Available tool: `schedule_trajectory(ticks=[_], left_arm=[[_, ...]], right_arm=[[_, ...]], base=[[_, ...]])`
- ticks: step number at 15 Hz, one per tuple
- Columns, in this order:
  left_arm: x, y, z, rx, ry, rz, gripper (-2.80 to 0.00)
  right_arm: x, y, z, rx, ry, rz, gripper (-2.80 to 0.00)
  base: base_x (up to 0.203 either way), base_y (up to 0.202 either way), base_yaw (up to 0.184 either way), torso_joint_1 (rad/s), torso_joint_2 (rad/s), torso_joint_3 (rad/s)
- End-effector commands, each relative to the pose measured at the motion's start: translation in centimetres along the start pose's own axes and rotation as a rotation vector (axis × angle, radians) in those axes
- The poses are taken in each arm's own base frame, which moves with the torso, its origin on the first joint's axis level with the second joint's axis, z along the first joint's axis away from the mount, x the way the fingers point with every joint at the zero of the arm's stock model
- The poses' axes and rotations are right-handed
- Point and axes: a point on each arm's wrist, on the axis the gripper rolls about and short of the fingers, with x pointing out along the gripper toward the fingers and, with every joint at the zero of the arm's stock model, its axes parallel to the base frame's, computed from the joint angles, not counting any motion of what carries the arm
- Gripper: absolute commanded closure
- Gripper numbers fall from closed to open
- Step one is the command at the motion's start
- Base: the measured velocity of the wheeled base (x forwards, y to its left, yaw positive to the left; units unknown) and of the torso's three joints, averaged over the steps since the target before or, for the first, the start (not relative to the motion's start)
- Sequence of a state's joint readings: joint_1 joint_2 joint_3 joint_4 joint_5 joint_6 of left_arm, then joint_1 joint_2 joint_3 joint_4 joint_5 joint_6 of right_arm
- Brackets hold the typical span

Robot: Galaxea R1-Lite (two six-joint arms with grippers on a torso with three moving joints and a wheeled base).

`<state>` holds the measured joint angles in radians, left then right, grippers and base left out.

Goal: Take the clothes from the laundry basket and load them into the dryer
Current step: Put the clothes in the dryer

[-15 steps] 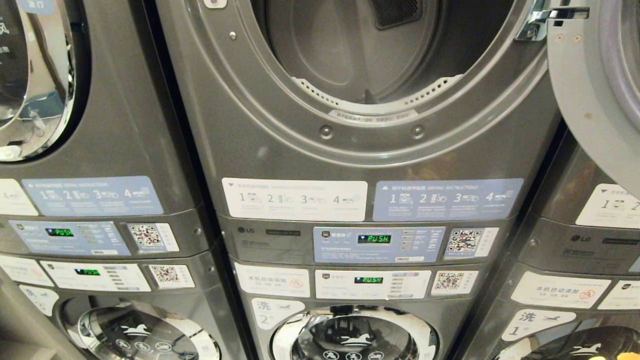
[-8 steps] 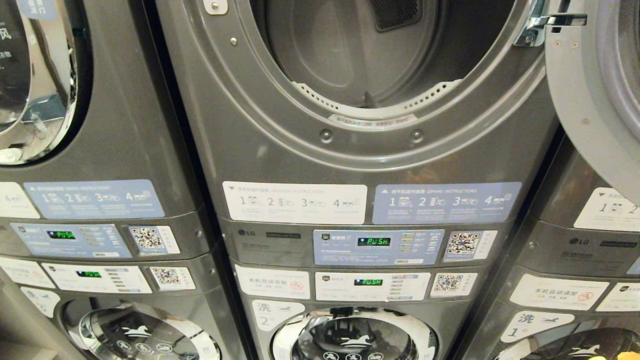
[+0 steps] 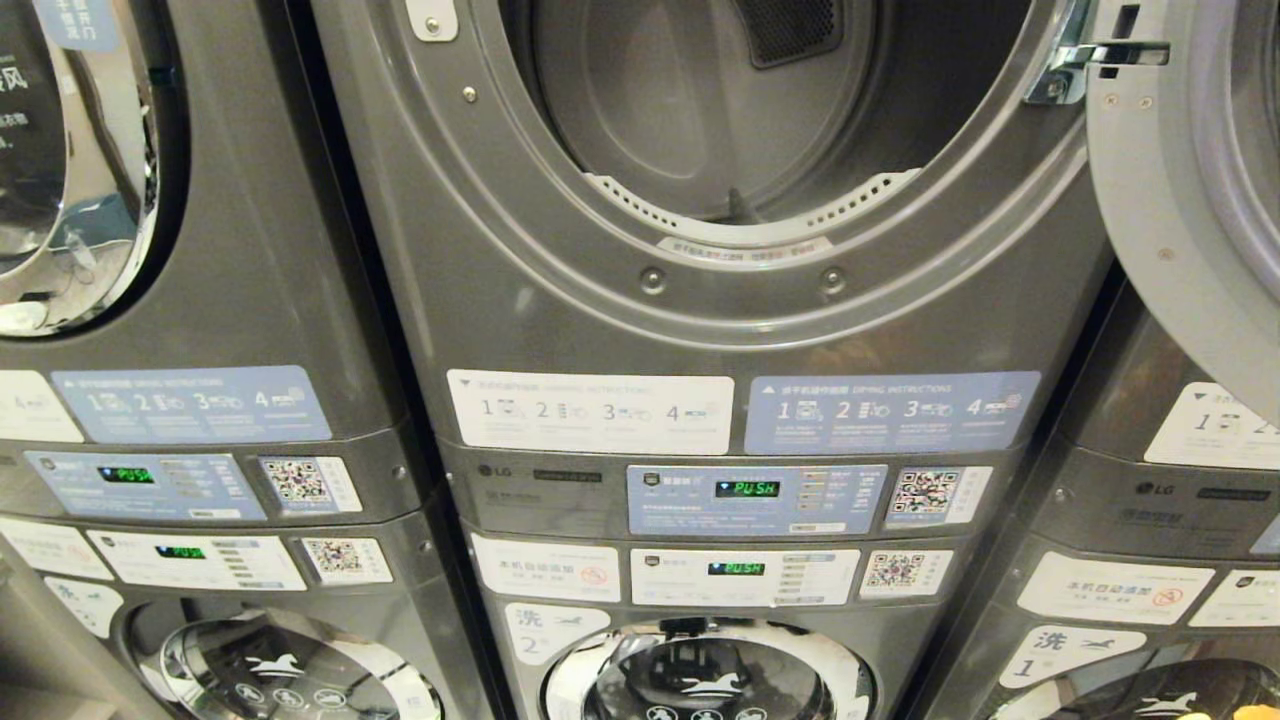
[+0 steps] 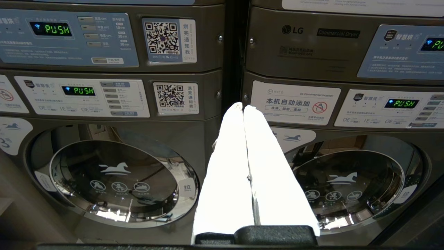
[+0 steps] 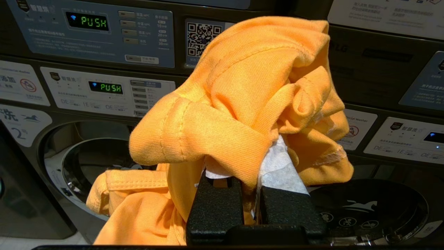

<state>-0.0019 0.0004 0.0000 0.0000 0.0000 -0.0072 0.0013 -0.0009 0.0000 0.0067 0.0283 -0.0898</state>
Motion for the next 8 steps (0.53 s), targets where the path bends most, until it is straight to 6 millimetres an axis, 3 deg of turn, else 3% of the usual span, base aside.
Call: schedule_trajectory(ticks=[1, 8], left_arm=[[0.0, 0.0, -0.05, 0.0, 0.0, 0.0, 0.0], [0.0, 0.0, -0.05, 0.0, 0.0, 0.0, 0.0]], right_arm=[[-0.01, 0.01, 0.01, 0.001, -0.002, 0.004, 0.0], [-0.08, 0.05, 0.35, -0.072, -0.023, 0.036, 0.0]], base=[[0.0, 0.0, 0.0, -0.005, -0.05, 0.011], [0.0, 0.0, 0.0, 0.0, 0.0, 0.0]])
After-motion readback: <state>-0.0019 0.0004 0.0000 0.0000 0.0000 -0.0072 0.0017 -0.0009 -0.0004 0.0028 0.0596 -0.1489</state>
